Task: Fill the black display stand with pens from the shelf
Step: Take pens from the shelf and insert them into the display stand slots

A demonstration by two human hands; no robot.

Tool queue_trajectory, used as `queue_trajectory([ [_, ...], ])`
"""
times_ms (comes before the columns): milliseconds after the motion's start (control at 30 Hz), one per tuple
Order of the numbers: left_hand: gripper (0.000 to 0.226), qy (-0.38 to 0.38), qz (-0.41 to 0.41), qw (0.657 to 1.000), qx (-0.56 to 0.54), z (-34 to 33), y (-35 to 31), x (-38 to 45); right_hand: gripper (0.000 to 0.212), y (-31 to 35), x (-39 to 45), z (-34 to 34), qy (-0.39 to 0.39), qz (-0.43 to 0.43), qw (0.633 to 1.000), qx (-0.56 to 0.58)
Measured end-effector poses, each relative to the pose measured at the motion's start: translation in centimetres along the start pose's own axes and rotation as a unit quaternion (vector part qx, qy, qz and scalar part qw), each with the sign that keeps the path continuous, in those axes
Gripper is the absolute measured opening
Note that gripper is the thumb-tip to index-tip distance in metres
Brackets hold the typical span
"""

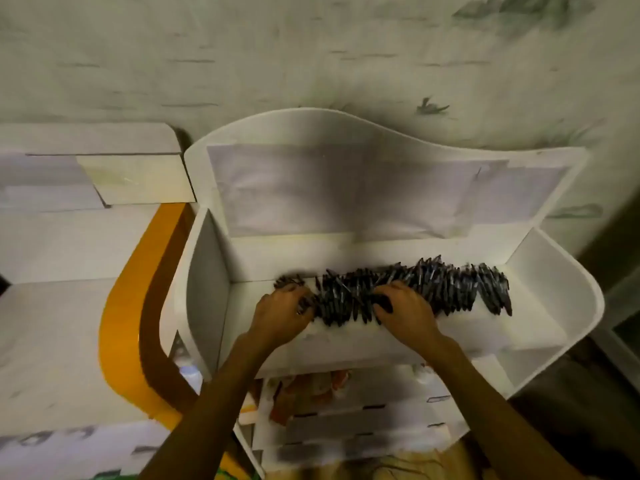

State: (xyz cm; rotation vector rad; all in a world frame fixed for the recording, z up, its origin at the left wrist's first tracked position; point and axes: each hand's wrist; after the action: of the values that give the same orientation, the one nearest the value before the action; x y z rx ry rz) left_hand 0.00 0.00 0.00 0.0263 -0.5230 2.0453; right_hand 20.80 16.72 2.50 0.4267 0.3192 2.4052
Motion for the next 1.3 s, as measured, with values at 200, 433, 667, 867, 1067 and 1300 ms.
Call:
queue_trajectory([
  [200, 0.035, 0.025, 0.052, 0.998, 0.040, -2.3, 0.5, 0.5, 0.031, -0.7, 2.2, -2.0, 0.042, 0.007, 0.999, 0.005],
  [433, 0.041, 0.041, 0.201, 0.973, 0.101, -4.8, 1.3, 0.9, 0.030, -1.6, 4.2, -3.9, 0.056, 0.040, 0.998, -0.001],
  [667, 0.045, 0.002, 0.298, 0.953, 0.054, -5.6, 0.7, 2.5, 0.027, -2.5, 4.8, -5.5, 0.081, 0.042, 0.996, 0.024],
  [867, 0.038, -0.028, 0.257, 0.966, -0.005, -5.9, 1.3, 2.7, 0.028, -3.0, 5.4, -5.9, 0.074, 0.041, 0.995, 0.044],
  [1067, 0.035, -0.014, 0.151, 0.986, 0.067, -5.5, 3.3, 1.9, 0.028, -3.5, 6.2, -6.1, 0.065, 0.050, 0.995, 0.053],
  [1300, 0.021, 0.004, -0.004, 0.997, 0.077, -4.3, 4.9, 1.9, 0.031, -3.1, 7.3, -6.4, 0.046, 0.065, 0.995, 0.064],
])
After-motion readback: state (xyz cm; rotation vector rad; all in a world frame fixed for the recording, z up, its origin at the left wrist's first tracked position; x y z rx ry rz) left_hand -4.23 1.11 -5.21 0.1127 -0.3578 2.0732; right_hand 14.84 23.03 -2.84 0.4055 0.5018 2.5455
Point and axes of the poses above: each hand's wrist, its own x-axis towards the middle knuckle, its own z-axis out of the back of the hand, y = z × x, and after that the axes turned 7 degrees about -y, right-handed
